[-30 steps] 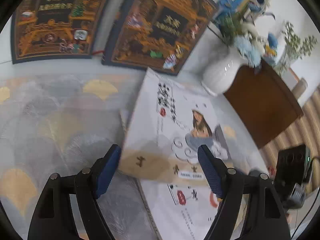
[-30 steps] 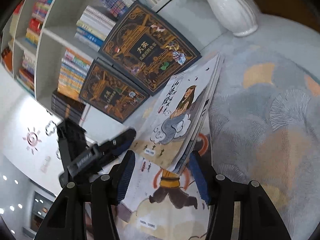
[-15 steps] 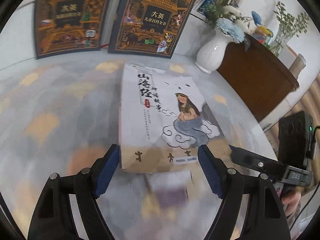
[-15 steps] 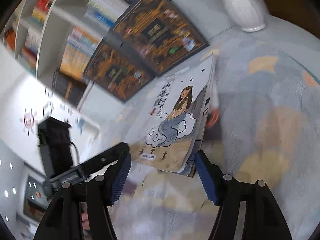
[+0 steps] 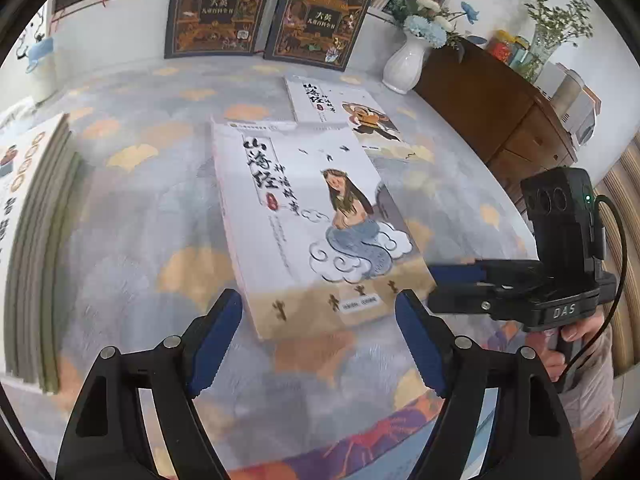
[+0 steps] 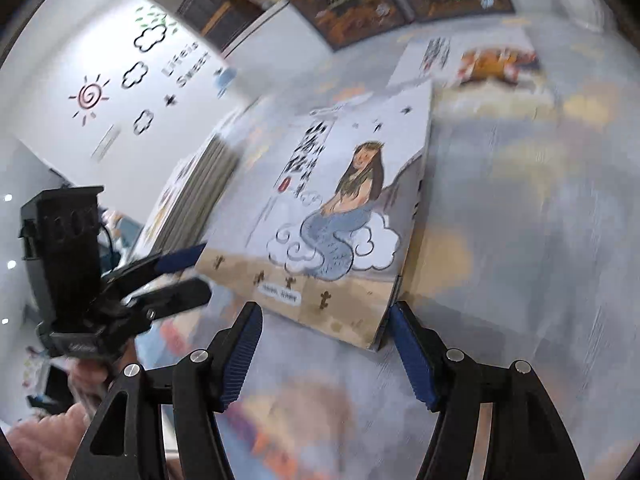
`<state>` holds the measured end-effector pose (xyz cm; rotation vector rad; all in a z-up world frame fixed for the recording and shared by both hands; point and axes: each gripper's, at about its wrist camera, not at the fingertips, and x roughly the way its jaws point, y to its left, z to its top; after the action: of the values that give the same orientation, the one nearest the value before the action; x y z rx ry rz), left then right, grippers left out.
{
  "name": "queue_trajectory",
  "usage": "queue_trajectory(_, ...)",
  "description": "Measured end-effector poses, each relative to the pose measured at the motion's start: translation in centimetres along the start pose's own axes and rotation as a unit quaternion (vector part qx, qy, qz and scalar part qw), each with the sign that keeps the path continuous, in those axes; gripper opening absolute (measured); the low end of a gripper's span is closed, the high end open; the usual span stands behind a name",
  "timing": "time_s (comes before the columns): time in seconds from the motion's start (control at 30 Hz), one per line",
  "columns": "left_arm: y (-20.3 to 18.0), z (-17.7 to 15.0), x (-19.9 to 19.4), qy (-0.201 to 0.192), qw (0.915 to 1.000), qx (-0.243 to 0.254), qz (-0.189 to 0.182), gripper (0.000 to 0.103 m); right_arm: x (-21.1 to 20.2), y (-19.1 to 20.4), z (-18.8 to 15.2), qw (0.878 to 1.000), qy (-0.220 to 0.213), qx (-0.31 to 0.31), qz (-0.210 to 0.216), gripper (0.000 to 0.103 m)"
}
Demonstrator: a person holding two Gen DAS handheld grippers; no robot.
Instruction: Organize books
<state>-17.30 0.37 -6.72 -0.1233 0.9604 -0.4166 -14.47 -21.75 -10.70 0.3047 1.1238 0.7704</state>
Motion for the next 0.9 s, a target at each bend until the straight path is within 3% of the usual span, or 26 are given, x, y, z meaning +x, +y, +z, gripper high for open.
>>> queue_trajectory(0.03, 0.4, 0.2, 0.2, 0.000, 1.0000, 0.002, 0.008, 0.071, -0.1, -0.1, -0.3, 1.000, 0.003, 0.005, 0.005, 0.062)
queue_trajectory(0.1, 1.6, 1.0, 1.3, 0.011, 0.9996, -0.012, 0.024, 0.048, -0.2, -1.0, -0.1, 1.000, 0.002, 0.016, 0.006, 0.049)
queue_trajectory(0.13, 2.3, 1.4, 2.1, 0.026, 0.9991, -0.022, 0.023, 0.035, -0.2, -1.7, 0.3, 1.000, 0.003, 0.025, 0.012, 0.048)
queue_trajectory(0.17, 3.1, 1.8, 2.9, 0.038, 0.9985, -0.035, 0.019, 0.029, 0.0, -2.6, 1.0, 0.999, 0.000, 0.042, 0.028, 0.046)
queue_trajectory(0.27, 4.9, 3.4, 3.8, 0.026, 0.9981, -0.055, 0.008, 0.028, 1.1, -3.9, 2.3, 0.997, -0.002, 0.060, 0.051, 0.041)
queue_trajectory(0.43, 6.5, 5.8, 5.2, 0.015, 0.9969, -0.075, -0.013, 0.028, 2.9, -3.8, 5.3, 0.999, -0.007, 0.008, 0.037, 0.032)
queue_trajectory(0.57, 6.9, 6.3, 5.8, 0.000, 0.9958, -0.087, -0.031, 0.026, 3.6, -4.6, 6.7, 0.998, -0.011, 0.007, 0.054, 0.031)
queue_trajectory(0.67, 6.6, 6.4, 5.8, -0.008, 0.9965, -0.079, -0.025, 0.026, 4.0, -4.5, 7.7, 0.999, -0.003, 0.005, 0.050, 0.030)
queue_trajectory(0.73, 6.7, 6.2, 5.6, -0.011, 0.9965, -0.078, -0.027, 0.024, 4.0, -4.5, 7.8, 0.999, -0.009, 0.002, 0.040, 0.025)
queue_trajectory(0.9, 7.5, 5.1, 3.8, -0.014, 0.9951, -0.095, 0.024, 0.024, 3.8, -5.3, 7.9, 0.998, -0.022, 0.013, 0.053, 0.021)
